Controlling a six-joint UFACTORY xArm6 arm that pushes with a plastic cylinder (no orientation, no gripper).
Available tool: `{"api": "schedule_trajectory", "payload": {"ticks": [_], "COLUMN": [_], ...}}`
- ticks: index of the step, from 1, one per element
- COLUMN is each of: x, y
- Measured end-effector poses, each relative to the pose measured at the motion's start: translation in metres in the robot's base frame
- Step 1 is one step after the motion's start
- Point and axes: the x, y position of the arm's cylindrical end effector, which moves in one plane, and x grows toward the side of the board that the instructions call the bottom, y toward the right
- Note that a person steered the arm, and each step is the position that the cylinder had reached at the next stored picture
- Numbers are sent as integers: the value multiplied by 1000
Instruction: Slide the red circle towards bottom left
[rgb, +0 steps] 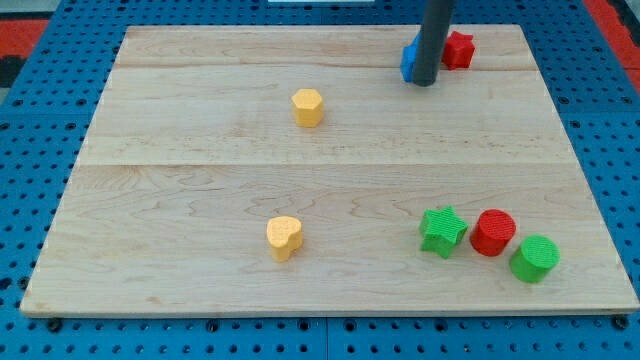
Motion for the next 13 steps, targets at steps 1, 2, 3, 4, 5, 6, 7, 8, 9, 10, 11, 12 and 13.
{"api": "schedule_trajectory", "payload": {"ticks": [1,2,3,4,5,6,7,8,9,10,11,12,13], "x": [12,89,177,243,246,246,246,246,246,246,246,246,246], "y": [38,119,189,156,134,118,103,89,80,57,39,16,-6]}}
